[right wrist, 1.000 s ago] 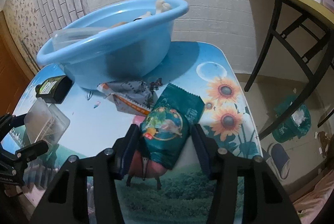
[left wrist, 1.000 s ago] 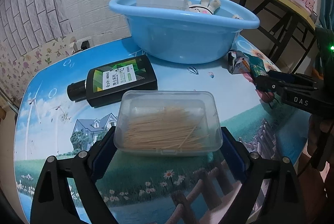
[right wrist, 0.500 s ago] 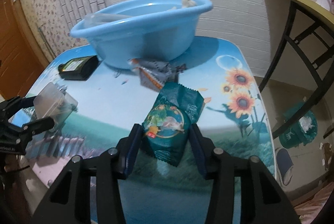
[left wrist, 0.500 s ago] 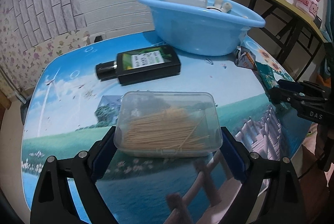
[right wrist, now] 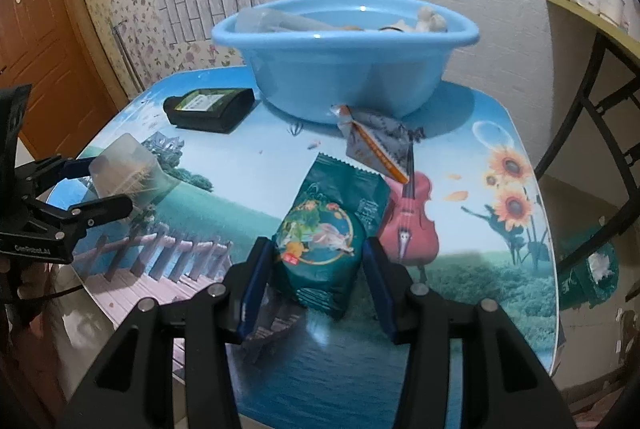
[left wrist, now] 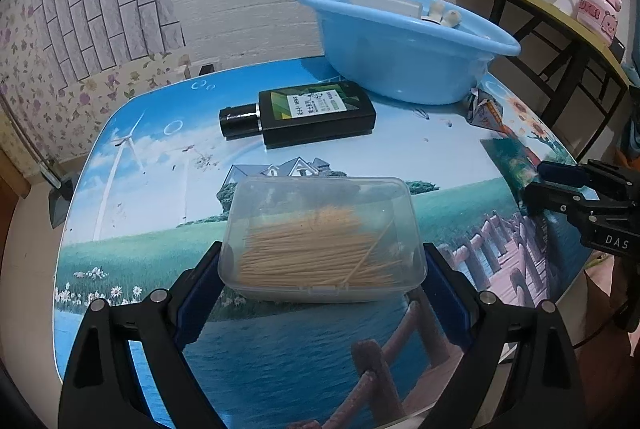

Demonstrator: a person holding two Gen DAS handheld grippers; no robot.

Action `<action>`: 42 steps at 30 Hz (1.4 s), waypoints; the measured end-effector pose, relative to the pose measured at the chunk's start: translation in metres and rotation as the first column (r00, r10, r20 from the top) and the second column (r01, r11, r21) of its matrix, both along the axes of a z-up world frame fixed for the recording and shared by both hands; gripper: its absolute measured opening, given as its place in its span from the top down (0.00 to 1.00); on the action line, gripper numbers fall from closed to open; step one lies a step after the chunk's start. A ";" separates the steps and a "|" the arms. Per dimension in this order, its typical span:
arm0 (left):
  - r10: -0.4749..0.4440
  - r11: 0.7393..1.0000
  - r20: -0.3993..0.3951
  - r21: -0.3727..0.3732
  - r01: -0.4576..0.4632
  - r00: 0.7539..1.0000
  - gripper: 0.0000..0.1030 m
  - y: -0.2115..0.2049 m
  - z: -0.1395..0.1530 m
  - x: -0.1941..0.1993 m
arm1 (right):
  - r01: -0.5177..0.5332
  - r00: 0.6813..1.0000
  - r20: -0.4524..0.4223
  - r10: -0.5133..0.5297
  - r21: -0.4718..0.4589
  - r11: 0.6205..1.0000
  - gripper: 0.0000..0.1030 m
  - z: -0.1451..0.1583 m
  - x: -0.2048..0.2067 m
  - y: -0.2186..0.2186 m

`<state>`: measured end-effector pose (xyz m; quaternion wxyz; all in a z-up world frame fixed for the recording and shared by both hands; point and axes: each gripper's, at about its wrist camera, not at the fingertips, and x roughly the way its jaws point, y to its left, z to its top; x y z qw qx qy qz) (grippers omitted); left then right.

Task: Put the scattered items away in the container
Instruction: 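Grasp the green snack packet with the right gripper while left approaches the toothpick box, then grasp and lift the clear toothpick box with the left gripper while right lifts the packet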

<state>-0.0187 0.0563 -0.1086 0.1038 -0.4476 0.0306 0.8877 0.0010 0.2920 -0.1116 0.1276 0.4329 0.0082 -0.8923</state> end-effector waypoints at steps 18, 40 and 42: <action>0.022 1.000 0.000 0.000 -0.022 1.000 0.10 -0.007 -0.003 -0.002 | 0.119 0.993 -0.018 -0.119 0.040 0.992 0.52 0.007 0.004 0.026; 0.018 1.000 -0.019 -0.014 -0.018 1.000 0.11 -0.006 -0.008 -0.004 | 0.141 0.990 -0.001 -0.142 0.075 0.987 0.53 -0.008 -0.012 0.009; 0.017 1.000 -0.036 -0.005 -0.017 0.999 0.11 -0.006 -0.003 -0.003 | 0.126 0.992 -0.016 -0.125 0.074 0.989 0.53 -0.006 -0.009 0.008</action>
